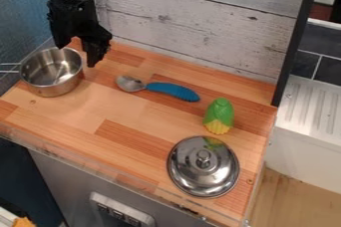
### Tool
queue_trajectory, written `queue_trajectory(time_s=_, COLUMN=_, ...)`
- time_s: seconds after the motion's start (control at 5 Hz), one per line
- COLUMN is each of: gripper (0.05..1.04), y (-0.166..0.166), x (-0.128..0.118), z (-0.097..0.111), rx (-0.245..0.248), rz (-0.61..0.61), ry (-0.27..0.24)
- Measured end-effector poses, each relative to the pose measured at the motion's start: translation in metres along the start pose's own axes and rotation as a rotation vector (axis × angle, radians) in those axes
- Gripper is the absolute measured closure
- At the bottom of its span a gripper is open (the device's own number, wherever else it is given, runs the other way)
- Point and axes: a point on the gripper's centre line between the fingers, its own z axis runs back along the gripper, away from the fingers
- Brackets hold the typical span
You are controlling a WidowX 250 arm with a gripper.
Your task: Put the lid on the silver pot
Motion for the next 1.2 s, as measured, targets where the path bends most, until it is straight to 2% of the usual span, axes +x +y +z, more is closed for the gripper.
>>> queue_trajectory(time_s=0.2, gripper=0.077, y=0.006, x=0.004, z=-0.010, rx=0.018, rz=-0.006, ry=-0.034)
queue_trajectory(time_s=0.4, gripper=0.077, y=0.021, x=0.017, z=-0.011, rx=0.063, rz=-0.001, ry=-0.062)
queue_trajectory(time_s=0.6, gripper=0.077, y=0.046, x=0.026, z=0.011, rx=0.122, rz=-0.048, ry=-0.012)
queue_trajectory(time_s=0.8, gripper=0.077, y=0.076, x=0.047, z=0.028, rx=0.210, rz=-0.107, ry=0.044)
queue_trajectory(time_s=1.0, gripper=0.079, y=0.118, x=0.061, z=0.031, rx=0.251, rz=-0.271, ry=0.025)
queue_trajectory(time_s=1.2, gripper=0.082, y=0.154, x=0.066, z=0.043, rx=0.237, rz=-0.375, ry=0.040)
